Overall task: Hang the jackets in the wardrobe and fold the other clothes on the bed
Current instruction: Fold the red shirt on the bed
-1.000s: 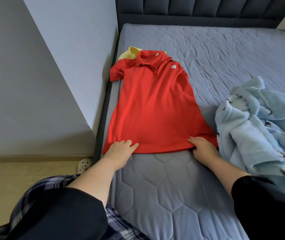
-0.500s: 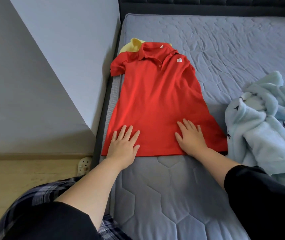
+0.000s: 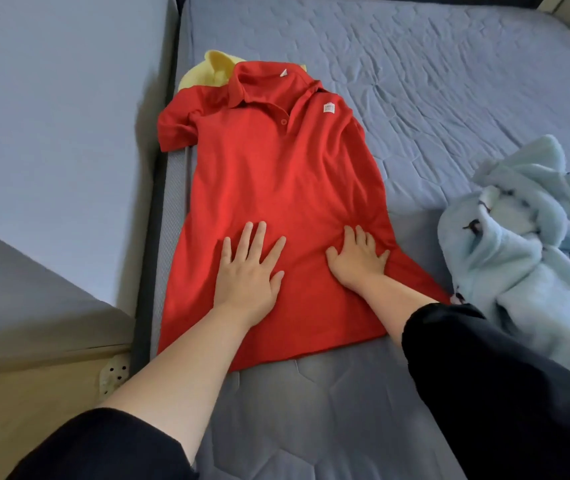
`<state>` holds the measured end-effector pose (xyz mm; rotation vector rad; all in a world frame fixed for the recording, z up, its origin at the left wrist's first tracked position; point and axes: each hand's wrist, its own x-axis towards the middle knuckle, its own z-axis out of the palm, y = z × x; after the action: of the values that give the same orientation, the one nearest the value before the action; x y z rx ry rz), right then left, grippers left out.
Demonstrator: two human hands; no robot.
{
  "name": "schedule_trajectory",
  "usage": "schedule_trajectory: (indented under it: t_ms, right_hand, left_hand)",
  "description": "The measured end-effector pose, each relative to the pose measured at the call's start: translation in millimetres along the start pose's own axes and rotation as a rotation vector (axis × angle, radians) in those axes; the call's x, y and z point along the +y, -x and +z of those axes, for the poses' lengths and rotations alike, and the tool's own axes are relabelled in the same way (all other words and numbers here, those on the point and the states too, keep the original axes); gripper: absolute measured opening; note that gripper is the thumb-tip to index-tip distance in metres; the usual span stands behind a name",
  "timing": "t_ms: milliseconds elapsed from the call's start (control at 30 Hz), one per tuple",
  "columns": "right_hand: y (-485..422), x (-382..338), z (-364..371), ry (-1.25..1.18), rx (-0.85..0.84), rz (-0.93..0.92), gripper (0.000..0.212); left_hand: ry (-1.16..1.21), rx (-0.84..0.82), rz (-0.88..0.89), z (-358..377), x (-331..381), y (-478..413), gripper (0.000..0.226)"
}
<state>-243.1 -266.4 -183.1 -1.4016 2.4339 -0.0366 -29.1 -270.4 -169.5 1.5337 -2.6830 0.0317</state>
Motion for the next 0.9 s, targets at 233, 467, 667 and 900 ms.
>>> schedule_trajectory:
  t_ms: [233,467,667,900]
  right_hand:
    - [-17,-25,0,0.099,0.471,-0.201,0.063]
    - [-31,-20,13,0.091,0.345,-0.241,0.078]
    - [-29,-20,15,0.076,0.361,-0.213,0.077]
    - [-21,-21,11,0.035,0.337,-0.130,0.075]
  left_hand:
    - [0.118,0.023,0.012,0,-25,-60,0.062]
    - [0.087,0.001,0.082,8,-37,-101,0.063]
    - [0.066,-0.002,0.118,8,-37,-116,0.063]
    - [0.035,-0.130,0.152,-5,-39,-121,0.064]
